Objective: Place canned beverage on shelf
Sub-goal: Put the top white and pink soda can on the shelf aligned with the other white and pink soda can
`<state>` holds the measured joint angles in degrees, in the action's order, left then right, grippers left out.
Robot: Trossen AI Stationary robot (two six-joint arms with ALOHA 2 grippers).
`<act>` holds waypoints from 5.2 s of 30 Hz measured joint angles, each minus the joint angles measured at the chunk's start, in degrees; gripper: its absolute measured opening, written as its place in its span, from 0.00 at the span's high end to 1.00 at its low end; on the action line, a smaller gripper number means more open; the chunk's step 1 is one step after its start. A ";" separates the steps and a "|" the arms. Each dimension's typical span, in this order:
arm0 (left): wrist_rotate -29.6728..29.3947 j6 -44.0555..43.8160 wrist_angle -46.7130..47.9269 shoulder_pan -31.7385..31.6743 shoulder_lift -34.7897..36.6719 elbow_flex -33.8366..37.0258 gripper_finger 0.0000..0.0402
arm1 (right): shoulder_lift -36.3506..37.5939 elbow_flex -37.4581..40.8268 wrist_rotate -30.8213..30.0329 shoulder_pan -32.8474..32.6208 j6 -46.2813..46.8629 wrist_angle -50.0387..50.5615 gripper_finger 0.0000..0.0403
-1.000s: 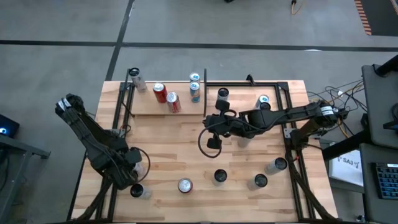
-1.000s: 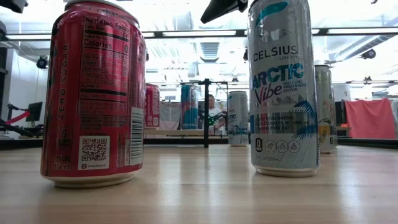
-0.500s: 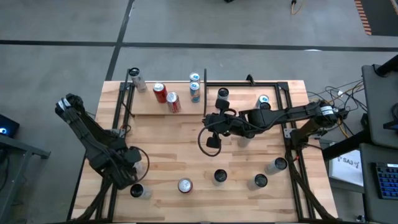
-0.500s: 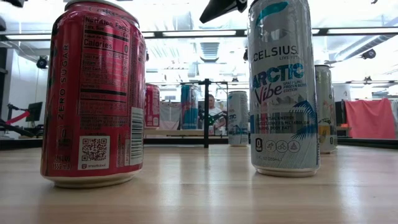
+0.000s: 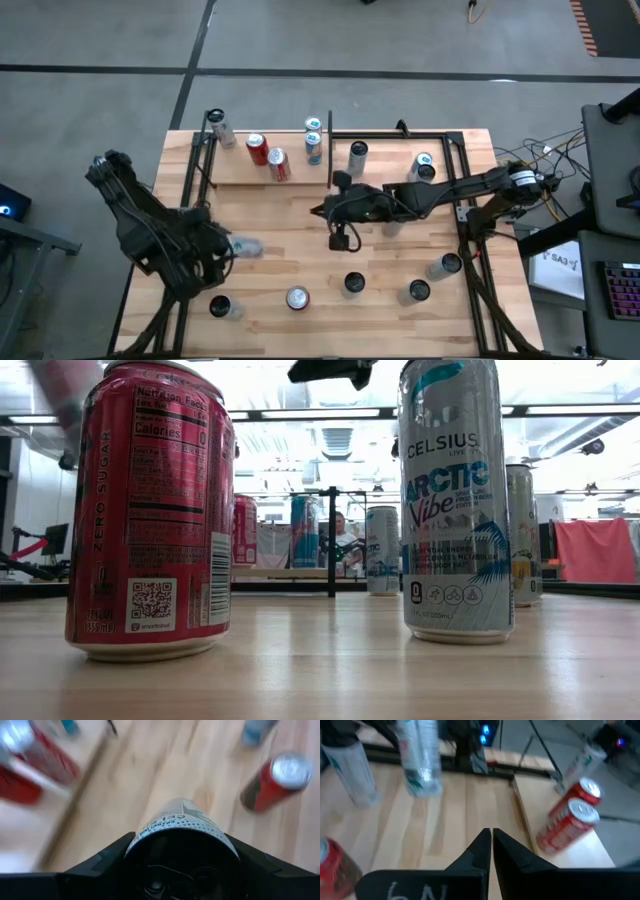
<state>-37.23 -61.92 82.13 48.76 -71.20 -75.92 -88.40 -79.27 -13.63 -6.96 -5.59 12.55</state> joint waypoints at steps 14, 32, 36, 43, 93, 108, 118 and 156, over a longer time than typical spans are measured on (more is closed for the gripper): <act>-15.82 11.85 4.08 -9.84 0.06 -0.83 0.40 | -0.02 3.88 0.12 0.13 -0.48 -13.06 0.98; -2.26 27.35 4.74 -36.41 0.96 1.73 0.40 | -0.02 4.01 0.07 0.13 -0.50 -9.70 0.98; -1.88 32.06 3.65 -38.71 1.01 1.73 0.40 | -0.02 4.05 0.07 0.13 -0.53 -9.63 0.98; 2.74 37.26 3.39 -45.26 1.01 1.73 0.40 | -0.02 4.05 0.07 0.14 -1.08 -9.74 0.98; 7.82 51.60 -10.82 -72.60 6.69 11.35 0.40 | 0.11 3.94 0.07 0.26 0.38 -10.25 0.98; 14.19 59.95 -12.87 -80.07 6.69 11.30 0.40 | 0.11 3.94 0.09 0.52 0.39 -9.85 0.98; 20.32 62.99 -13.39 -83.18 6.69 11.26 0.37 | 0.11 3.94 0.09 0.75 0.54 -9.85 0.98; 18.07 65.93 -18.67 -84.28 1.49 13.55 0.24 | 0.11 3.94 0.09 0.74 0.64 -9.74 0.98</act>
<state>-19.16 4.01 63.46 -35.53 -69.71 -62.37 -88.29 -75.33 -13.54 -6.22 -4.95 2.81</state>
